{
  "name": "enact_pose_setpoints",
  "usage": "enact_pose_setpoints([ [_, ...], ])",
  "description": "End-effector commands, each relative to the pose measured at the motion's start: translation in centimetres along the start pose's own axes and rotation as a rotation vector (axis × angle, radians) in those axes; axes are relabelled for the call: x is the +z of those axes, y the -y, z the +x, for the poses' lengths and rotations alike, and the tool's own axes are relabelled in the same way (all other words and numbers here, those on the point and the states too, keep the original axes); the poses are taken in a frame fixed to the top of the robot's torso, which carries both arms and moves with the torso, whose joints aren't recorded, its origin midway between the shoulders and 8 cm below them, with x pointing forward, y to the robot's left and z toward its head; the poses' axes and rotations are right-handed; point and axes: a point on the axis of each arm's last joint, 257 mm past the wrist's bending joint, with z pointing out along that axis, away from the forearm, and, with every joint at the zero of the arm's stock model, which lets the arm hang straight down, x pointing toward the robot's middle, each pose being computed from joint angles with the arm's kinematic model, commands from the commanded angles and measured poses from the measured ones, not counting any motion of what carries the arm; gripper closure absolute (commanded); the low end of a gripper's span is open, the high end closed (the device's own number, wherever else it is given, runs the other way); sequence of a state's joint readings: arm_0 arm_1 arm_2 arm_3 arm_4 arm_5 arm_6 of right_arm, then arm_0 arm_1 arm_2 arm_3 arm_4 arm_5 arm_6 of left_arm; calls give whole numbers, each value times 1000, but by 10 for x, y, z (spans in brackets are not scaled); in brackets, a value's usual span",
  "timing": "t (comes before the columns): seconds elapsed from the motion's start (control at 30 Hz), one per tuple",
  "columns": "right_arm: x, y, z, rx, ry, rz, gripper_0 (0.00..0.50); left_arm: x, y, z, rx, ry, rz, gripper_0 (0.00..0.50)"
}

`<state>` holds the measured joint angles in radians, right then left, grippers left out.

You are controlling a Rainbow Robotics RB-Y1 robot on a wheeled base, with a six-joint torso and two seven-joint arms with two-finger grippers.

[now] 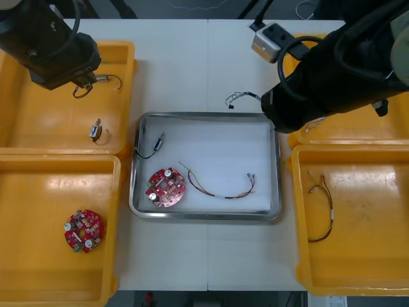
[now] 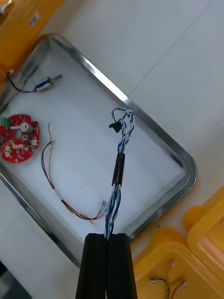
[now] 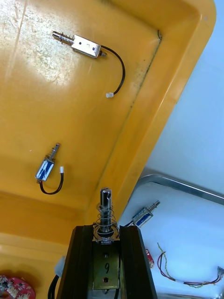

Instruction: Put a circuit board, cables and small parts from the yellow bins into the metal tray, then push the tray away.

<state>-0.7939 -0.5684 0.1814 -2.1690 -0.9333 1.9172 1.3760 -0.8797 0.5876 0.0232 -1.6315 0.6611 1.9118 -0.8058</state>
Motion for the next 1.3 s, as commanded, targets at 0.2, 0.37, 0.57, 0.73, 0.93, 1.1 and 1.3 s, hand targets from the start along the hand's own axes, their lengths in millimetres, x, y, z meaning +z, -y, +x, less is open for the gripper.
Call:
enact_pose_setpoints([
  [0.2, 44, -24, 25, -393, -116, 60, 500, 1, -15, 7, 186, -2, -69, 498],
  [0.37, 70, -28, 21, -525, -107, 59, 500, 9, -25, 13, 190, -20, -82, 500],
  [0.57, 97, -28, 14, -600, -80, 30, 500, 9, -24, 14, 197, -22, -80, 499],
  [0.73, 116, -17, 23, -662, -117, 37, 500, 9, -22, 16, 209, -30, -73, 498],
  [0.93, 138, 3, 34, -708, -165, 98, 500, 12, -23, 19, 211, -45, -67, 498],
  [1.1, 155, 17, 45, -732, -193, 146, 500, 13, -22, 19, 188, -49, -60, 499],
  [1.3, 172, 23, 56, -718, -180, 147, 500, 9, -19, 16, 167, -42, -34, 500],
])
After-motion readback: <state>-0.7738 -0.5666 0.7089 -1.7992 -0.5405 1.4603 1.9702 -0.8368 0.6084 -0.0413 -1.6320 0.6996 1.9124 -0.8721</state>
